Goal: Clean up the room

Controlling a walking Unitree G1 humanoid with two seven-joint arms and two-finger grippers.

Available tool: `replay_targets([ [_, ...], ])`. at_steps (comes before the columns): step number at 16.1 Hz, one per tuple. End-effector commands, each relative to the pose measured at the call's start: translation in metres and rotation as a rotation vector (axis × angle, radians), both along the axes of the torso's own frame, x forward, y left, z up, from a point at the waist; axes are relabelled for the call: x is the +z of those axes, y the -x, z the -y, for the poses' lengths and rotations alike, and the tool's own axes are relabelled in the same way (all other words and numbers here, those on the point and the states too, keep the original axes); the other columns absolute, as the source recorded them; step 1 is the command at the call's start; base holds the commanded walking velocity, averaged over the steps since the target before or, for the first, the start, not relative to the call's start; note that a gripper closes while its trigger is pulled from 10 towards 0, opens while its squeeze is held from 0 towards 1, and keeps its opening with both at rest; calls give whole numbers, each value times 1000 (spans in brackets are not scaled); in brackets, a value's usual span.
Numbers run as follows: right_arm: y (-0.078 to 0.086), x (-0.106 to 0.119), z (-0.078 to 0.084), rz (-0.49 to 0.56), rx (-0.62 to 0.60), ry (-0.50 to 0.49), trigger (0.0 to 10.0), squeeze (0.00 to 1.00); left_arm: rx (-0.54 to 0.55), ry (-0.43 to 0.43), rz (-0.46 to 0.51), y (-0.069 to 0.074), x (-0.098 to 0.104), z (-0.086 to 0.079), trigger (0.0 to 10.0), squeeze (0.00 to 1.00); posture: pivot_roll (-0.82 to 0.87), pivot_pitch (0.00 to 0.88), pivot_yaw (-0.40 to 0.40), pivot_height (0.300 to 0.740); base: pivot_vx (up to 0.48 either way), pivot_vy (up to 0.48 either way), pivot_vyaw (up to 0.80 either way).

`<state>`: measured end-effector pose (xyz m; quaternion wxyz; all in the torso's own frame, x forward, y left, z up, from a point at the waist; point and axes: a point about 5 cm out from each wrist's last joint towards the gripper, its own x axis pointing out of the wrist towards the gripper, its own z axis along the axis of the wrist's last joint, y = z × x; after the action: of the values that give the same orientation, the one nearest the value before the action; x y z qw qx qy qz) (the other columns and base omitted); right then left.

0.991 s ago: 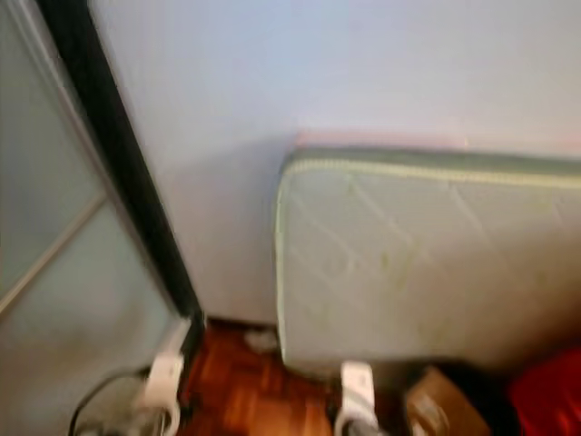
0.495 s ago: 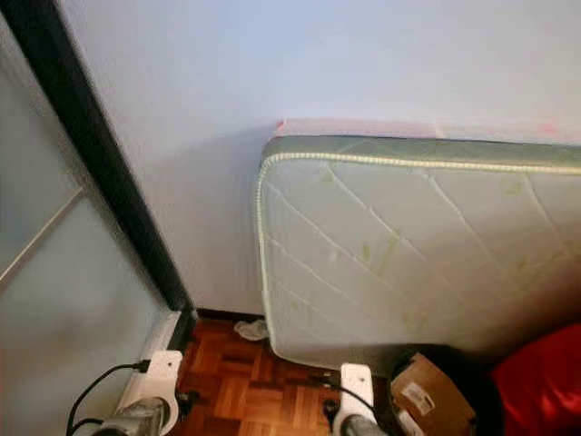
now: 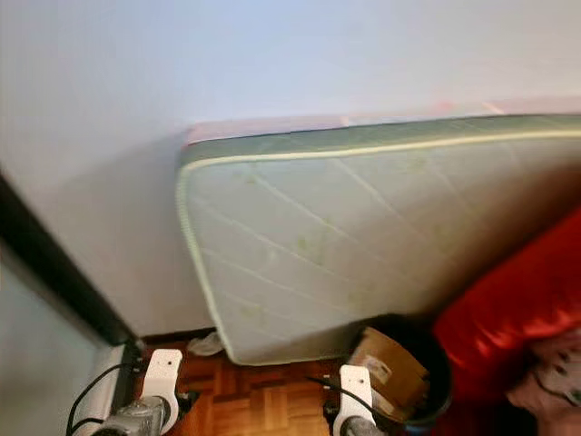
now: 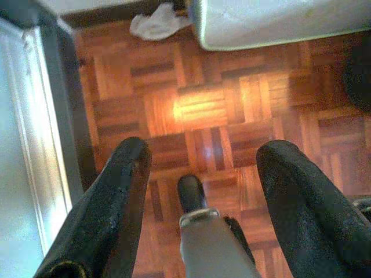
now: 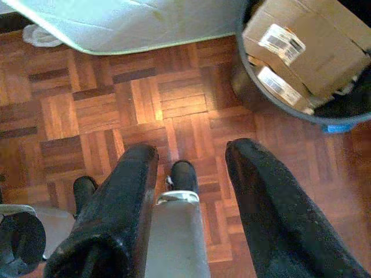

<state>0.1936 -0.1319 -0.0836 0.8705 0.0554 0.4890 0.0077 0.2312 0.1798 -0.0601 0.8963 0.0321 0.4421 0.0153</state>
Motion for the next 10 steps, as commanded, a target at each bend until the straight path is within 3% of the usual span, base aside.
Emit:
replay_targets([
  [1, 3, -2, -2, -12, 14, 3, 10000, 0, -9, -17, -13, 3, -2, -2, 10000, 0, -79, 0, -22, 740, 0, 0, -800],
  [2, 4, -2, -2, -13, 15, 3, 10000, 0, -22, -29, -14, 3, -2, -2, 10000, 0, -79, 0, -22, 740, 0, 0, -800],
  [5, 4, -2, -2, -14, 17, 2, 10000, 0, -17, -35, -12, 3, -2, -3, 10000, 0, -79, 0, -21, 740, 0, -480, -800],
  [10, 3, -1, -2, -13, 21, 3, 10000, 0, -38, -43, -9, 2, -1, -2, 10000, 0, -81, 0, -22, 740, 0, 0, -800],
])
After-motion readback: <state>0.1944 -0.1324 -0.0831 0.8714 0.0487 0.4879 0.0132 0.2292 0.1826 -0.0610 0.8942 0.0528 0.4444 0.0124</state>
